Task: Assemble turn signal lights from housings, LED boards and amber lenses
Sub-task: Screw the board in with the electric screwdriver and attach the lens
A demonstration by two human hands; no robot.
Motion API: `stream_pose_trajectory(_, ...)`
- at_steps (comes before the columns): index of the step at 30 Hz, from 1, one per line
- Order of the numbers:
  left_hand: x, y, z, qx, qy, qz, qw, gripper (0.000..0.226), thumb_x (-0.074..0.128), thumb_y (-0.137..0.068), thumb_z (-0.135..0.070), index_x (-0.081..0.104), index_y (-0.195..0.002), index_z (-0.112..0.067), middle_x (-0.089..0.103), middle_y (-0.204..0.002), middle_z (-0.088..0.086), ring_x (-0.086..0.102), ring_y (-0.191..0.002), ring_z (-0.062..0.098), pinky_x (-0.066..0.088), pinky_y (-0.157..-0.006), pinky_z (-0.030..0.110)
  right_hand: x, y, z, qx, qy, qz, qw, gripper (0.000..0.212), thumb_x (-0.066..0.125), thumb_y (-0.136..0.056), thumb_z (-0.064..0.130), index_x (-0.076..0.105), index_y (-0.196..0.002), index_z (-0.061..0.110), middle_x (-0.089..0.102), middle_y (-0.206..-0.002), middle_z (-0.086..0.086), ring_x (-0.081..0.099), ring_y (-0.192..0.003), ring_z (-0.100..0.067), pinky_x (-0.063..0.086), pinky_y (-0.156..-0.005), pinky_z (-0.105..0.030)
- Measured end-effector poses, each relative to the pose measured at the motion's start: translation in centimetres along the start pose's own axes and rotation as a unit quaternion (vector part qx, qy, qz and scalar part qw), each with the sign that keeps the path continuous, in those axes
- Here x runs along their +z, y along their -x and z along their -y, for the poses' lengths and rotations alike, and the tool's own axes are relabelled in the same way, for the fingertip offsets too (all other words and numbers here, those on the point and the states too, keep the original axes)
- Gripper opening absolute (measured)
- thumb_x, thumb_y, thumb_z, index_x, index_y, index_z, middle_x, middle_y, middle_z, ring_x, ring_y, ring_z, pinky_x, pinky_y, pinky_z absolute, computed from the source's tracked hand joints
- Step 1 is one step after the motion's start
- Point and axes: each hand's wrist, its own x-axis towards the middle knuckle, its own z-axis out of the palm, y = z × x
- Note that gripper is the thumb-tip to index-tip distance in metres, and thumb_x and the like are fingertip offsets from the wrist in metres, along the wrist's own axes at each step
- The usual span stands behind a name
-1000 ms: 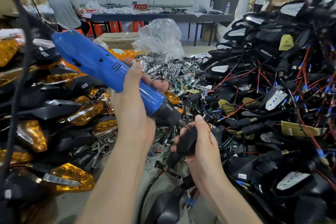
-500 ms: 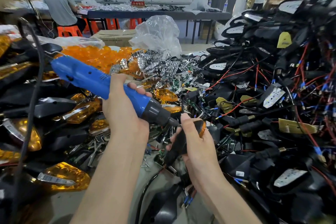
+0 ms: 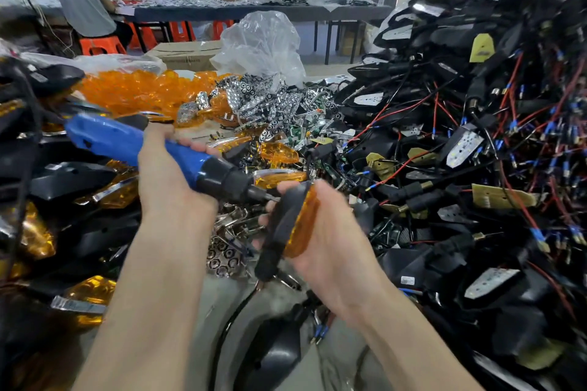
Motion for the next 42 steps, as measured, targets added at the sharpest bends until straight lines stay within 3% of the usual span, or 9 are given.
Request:
stream_pose_trajectory(6, -0.9, 0.2, -0.7, -0.046, 0.014, -0.042, 0.998, 0.025, 0.059, -0.093, -0.018, 0.044, -0.072, -0.016, 0.048, -0.054, -0.006, 0.049, -0.043, 0.01, 0.048, -0.054, 0.02, -0.6, 0.4, -0.4, 0.007, 0.006, 0.042, 0.999, 0.047, 0.058, -0.083, 0.047, 0.065, -0.108, 0.008, 0.07, -0.089, -0.012, 0.07, -0.086, -0.027, 0.06, -0.078, -0.046)
stream_pose_trajectory(13, 0.1, 1.0, -1.8, -0.051, 0.017, -0.046, 0.997, 0.019, 0.066, -0.09, -0.02, 0.049, -0.094, -0.013, 0.055, -0.067, -0.002, 0.055, -0.054, 0.011, 0.055, -0.064, 0.023, -1.8, 1.1, 0.3, 0.012, -0.009, 0.13, 0.991, 0.038, 0.073, -0.086, 0.044, 0.07, -0.108, 0.013, 0.07, -0.113, -0.014, 0.069, -0.094, -0.028, 0.059, -0.083, -0.045)
stream_pose_trajectory(18, 2.0, 1.6, -3.3, 0.013, -0.064, -0.001, 0.998, 0.025, 0.066, -0.091, -0.026, 0.045, -0.1, -0.016, 0.053, -0.066, -0.003, 0.054, -0.054, 0.012, 0.054, -0.062, 0.026, -2.2, 1.4, 1.4, -0.043, -0.04, 0.061, 0.996, 0.032, 0.073, -0.085, 0.047, 0.073, -0.093, 0.017, 0.067, -0.095, -0.005, 0.064, -0.08, -0.02, 0.058, -0.071, -0.042)
stream_pose_trajectory(22, 1.3, 1.5, -5.9, -0.004, -0.222, 0.04, 0.974, 0.028, 0.072, -0.087, -0.037, 0.052, -0.093, -0.018, 0.055, -0.061, -0.002, 0.056, -0.049, 0.012, 0.054, -0.054, 0.026, -1.8, 1.3, 1.7, -0.039, -0.058, -0.016, 0.997, 0.031, 0.071, -0.081, 0.044, 0.08, -0.089, 0.015, 0.058, -0.088, -0.006, 0.06, -0.072, -0.019, 0.06, -0.08, -0.053)
stream_pose_trajectory(26, -2.6, 1.8, -6.3, -0.055, -0.436, 0.04, 0.897, 0.032, 0.074, -0.085, -0.04, 0.058, -0.09, -0.012, 0.059, -0.056, 0.001, 0.059, -0.043, 0.016, 0.052, -0.042, 0.028, -1.7, 1.0, 1.5, -0.024, -0.056, -0.014, 0.998, 0.037, 0.059, -0.097, 0.042, 0.077, -0.097, 0.009, 0.051, -0.095, -0.008, 0.055, -0.068, -0.019, 0.059, -0.087, -0.056)
stream_pose_trajectory(31, -7.0, 2.8, -4.9, -0.025, -0.63, 0.028, 0.775, 0.032, 0.071, -0.089, -0.036, 0.058, -0.096, -0.008, 0.065, -0.064, 0.01, 0.067, -0.049, 0.024, 0.055, -0.045, 0.034, -2.1, 0.6, 1.1, -0.038, -0.024, -0.028, 0.999, 0.038, 0.066, -0.084, 0.046, 0.081, -0.096, 0.013, 0.06, -0.092, -0.006, 0.061, -0.076, -0.018, 0.058, -0.075, -0.041)
stream_pose_trajectory(34, -7.6, 3.4, -4.8, 0.039, -0.749, 0.025, 0.661, 0.028, 0.068, -0.086, -0.047, 0.058, -0.084, -0.021, 0.068, -0.072, 0.005, 0.068, -0.063, 0.024, 0.051, -0.057, 0.032, -2.2, 0.6, 0.9, -0.038, -0.02, -0.027, 0.999, 0.041, 0.066, -0.084, 0.046, 0.073, -0.106, 0.012, 0.067, -0.093, -0.006, 0.066, -0.079, -0.019, 0.058, -0.074, -0.037)
stream_pose_trajectory(39, -7.1, 4.5, -4.5, 0.069, -0.809, 0.022, 0.584, 0.036, 0.063, -0.088, -0.054, 0.055, -0.075, -0.021, 0.064, -0.07, 0.004, 0.062, -0.063, 0.021, 0.04, -0.053, 0.027, -2.0, 0.9, 1.0, -0.016, 0.01, -0.046, 0.999, 0.042, 0.058, -0.094, 0.044, 0.067, -0.114, 0.009, 0.071, -0.095, -0.008, 0.069, -0.08, -0.02, 0.058, -0.075, -0.035)
stream_pose_trajectory(42, -7.4, 5.2, -4.2, 0.093, -0.844, 0.028, 0.528, 0.043, 0.055, -0.089, -0.062, 0.058, -0.088, -0.019, 0.064, -0.081, 0.007, 0.063, -0.073, 0.027, 0.053, -0.067, 0.036, -1.8, 1.1, 1.0, -0.018, 0.017, -0.057, 0.998, 0.038, 0.053, -0.101, 0.041, 0.065, -0.115, 0.008, 0.069, -0.092, -0.009, 0.067, -0.079, -0.02, 0.056, -0.077, -0.037)
